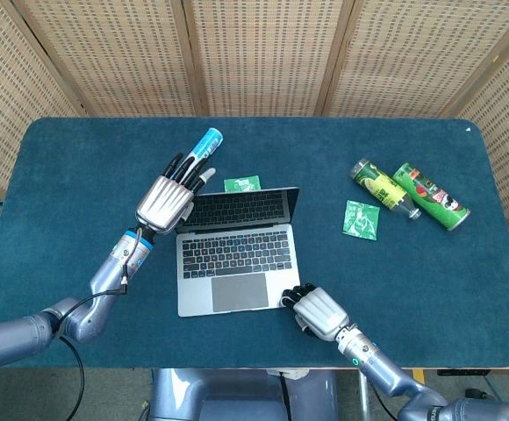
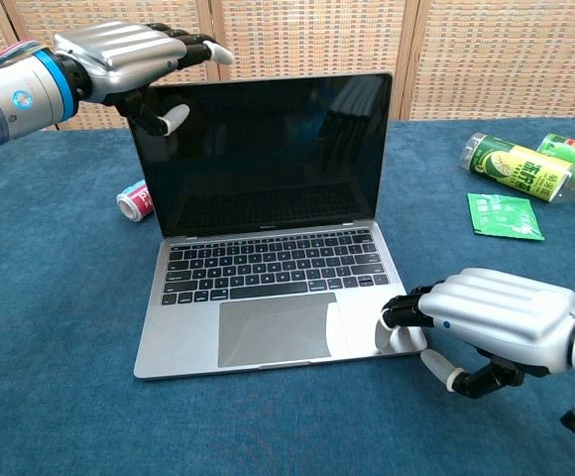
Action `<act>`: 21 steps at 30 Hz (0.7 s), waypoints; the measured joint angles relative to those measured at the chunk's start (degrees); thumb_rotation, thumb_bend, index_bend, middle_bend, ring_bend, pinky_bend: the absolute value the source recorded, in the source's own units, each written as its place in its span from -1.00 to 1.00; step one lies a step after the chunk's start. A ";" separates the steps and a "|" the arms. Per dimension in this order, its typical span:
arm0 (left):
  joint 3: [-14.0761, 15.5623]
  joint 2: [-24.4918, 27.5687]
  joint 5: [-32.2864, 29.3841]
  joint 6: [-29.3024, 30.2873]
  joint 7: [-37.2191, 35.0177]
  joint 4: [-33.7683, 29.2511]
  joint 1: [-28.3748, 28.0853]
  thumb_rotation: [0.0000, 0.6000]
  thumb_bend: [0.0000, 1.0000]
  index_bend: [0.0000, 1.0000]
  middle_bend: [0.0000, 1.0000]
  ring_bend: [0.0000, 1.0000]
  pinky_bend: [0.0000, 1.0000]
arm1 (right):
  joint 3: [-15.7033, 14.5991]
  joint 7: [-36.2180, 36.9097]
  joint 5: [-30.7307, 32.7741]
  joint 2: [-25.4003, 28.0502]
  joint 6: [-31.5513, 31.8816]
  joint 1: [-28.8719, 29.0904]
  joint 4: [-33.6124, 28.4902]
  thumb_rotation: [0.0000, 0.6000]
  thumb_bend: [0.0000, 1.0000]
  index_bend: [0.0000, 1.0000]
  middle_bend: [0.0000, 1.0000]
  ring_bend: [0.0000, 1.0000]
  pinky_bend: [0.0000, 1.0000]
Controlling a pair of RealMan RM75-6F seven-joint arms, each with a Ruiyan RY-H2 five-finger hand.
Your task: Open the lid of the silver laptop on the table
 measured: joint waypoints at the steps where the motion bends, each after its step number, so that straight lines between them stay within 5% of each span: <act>1: -0.10 -0.11 -0.57 -0.01 -0.05 0.71 -0.13 0.95 0.12 -1.00 -1.00 -1.00 -1.00 | -0.01 -0.09 0.09 0.07 0.04 0.03 -0.06 1.00 0.67 -0.36 -0.34 -0.46 -0.33; 12: -0.27 -0.61 -2.72 0.08 -2.79 3.96 -0.48 0.93 0.12 -1.00 -1.00 -1.00 -1.00 | -0.28 -0.69 0.56 0.17 0.45 0.24 -0.09 1.00 0.67 -0.36 -0.34 -0.46 -0.33; 21: 0.82 5.19 2.17 1.79 -6.70 -2.85 0.96 0.86 0.12 -1.00 -1.00 -1.00 -1.00 | -0.39 2.22 -4.42 0.69 5.13 -0.06 -0.64 1.00 0.66 -0.35 -0.33 -0.45 -0.32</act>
